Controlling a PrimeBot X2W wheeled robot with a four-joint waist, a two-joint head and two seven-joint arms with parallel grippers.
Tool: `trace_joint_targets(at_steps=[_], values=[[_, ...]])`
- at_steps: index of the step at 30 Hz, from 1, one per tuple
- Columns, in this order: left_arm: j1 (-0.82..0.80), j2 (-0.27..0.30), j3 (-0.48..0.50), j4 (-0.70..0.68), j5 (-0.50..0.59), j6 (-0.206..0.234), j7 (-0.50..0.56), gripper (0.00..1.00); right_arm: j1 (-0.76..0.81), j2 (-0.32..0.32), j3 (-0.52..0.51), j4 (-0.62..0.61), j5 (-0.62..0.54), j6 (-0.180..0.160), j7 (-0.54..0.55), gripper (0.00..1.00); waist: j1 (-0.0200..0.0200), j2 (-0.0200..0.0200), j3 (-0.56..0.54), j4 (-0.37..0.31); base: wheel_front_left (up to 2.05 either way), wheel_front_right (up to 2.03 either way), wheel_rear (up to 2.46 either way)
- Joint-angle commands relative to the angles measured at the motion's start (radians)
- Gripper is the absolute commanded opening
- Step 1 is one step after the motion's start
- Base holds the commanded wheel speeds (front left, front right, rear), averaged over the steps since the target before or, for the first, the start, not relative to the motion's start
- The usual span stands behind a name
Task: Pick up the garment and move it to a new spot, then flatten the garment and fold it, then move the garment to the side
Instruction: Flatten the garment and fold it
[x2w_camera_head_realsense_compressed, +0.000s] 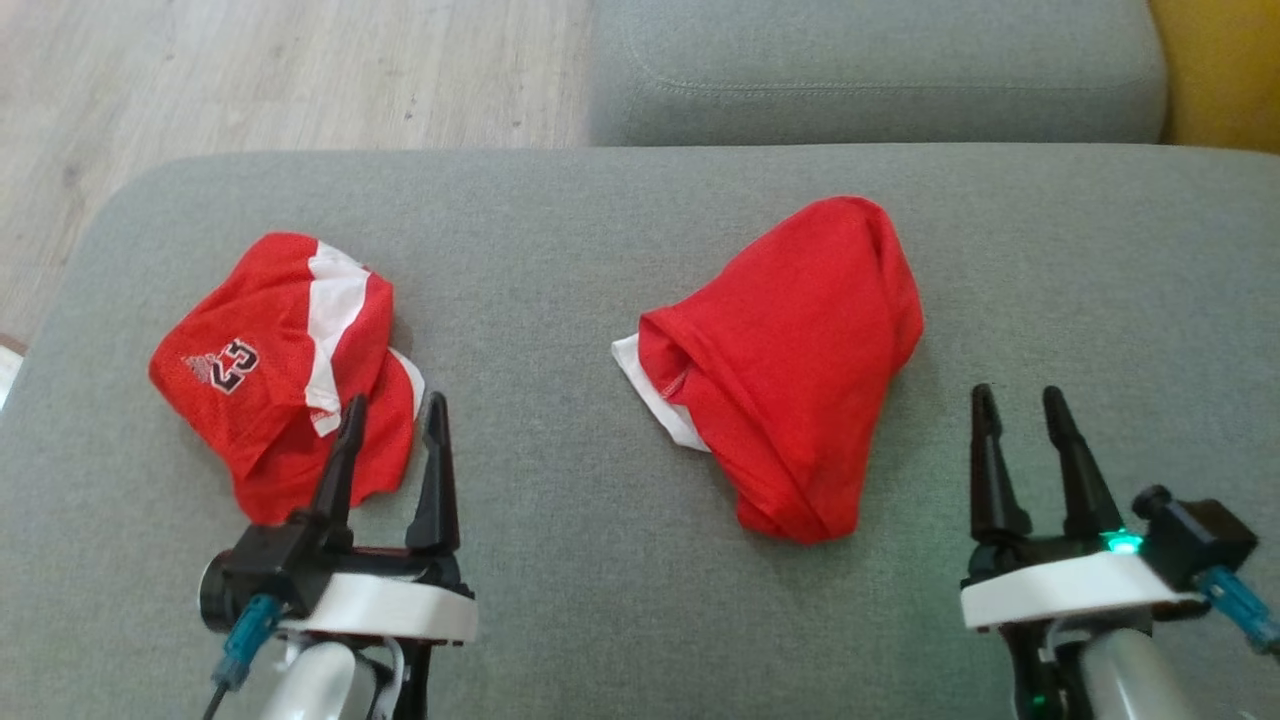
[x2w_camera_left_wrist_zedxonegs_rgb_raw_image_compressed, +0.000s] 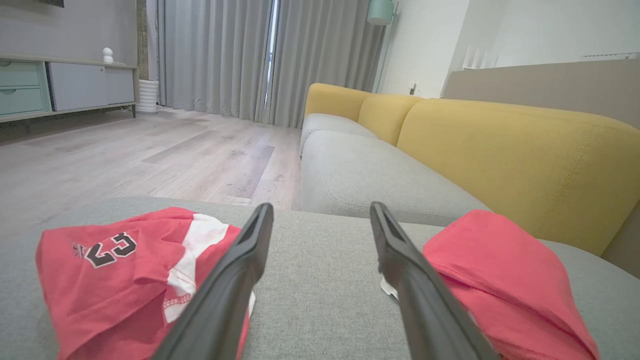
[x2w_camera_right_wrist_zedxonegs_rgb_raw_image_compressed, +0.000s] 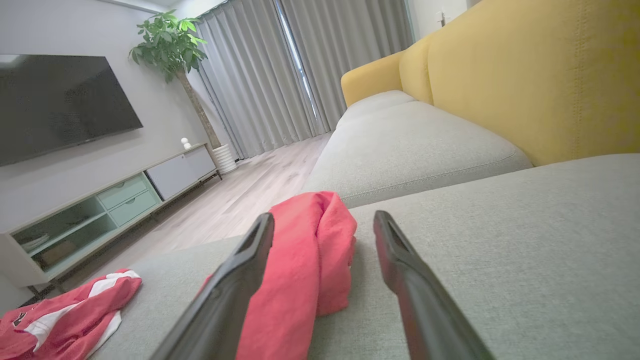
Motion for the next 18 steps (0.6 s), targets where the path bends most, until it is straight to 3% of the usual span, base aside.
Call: trace_joint_targets(at_steps=[1,9,18], values=[[-0.043,-0.001,0.045,-0.035,0.014,-0.009,-0.009,1.0,-0.031,-0.005,0.035,-0.03,-0.017,-0.001,-0.011,1.0,0.0002,-0.0001,0.008,0.008,0.0,0.0,0.0],[-0.059,-0.047,0.058,-0.007,0.056,-0.058,-0.009,1.0,-0.131,-0.005,0.167,0.052,-0.141,-0.001,0.004,1.0,0.0002,-0.0001,0.061,0.06,0.0,0.0,0.0],[-0.091,-0.094,0.063,0.031,0.074,-0.109,-0.009,1.0,-0.309,-0.005,0.283,0.283,-0.359,-0.001,0.134,1.0,0.0002,-0.0001,0.114,0.142,0.0,0.0,0.0]])
